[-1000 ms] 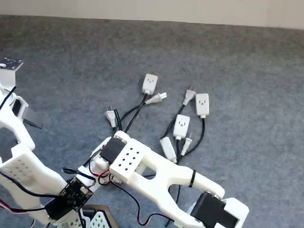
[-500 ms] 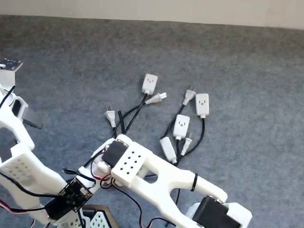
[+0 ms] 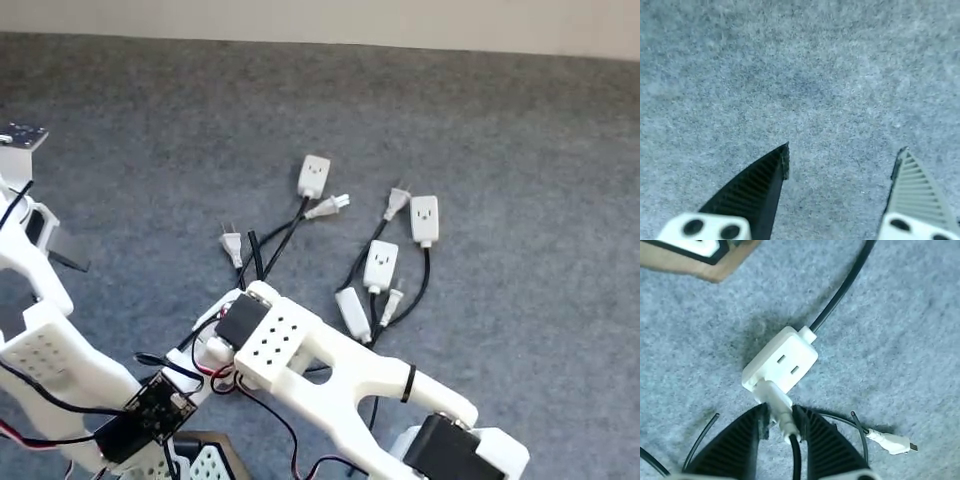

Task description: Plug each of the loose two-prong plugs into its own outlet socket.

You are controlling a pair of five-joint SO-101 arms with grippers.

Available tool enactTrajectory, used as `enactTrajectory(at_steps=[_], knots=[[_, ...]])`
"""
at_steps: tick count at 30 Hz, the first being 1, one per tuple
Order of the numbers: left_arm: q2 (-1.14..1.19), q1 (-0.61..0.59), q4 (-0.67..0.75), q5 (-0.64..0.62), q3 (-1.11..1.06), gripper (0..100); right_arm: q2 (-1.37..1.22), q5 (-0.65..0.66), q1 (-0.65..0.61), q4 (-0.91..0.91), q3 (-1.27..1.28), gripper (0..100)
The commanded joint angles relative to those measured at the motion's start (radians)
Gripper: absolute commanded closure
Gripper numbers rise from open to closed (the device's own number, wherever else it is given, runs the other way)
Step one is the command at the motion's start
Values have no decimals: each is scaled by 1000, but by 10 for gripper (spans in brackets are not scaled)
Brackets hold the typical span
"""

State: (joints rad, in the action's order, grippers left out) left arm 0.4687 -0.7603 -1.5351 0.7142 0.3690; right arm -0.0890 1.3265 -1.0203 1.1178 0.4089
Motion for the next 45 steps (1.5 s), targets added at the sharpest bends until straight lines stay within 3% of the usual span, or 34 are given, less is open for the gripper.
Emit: enactTrajectory(at_steps=[1,17,23,29,34,41,45], knots=[[-13,-10,2,8,27,670,-114,2,68,-2,62,992],[-13,-10,2,8,27,670,-88,-38,173,-8,97,992],[-13,-4,2,5,27,670,45,-38,42,-12,252,992],[-13,-7,0,5,27,670,53,-103,64,-88,306,992],[-12,-1,0,3,10,671,88,-250,31,-87,246,981],[-19,70,0,-44,-15,671,283,-680,58,-35,-1,851],[-24,147,0,-106,-10,671,389,-789,124,70,-205,849]])
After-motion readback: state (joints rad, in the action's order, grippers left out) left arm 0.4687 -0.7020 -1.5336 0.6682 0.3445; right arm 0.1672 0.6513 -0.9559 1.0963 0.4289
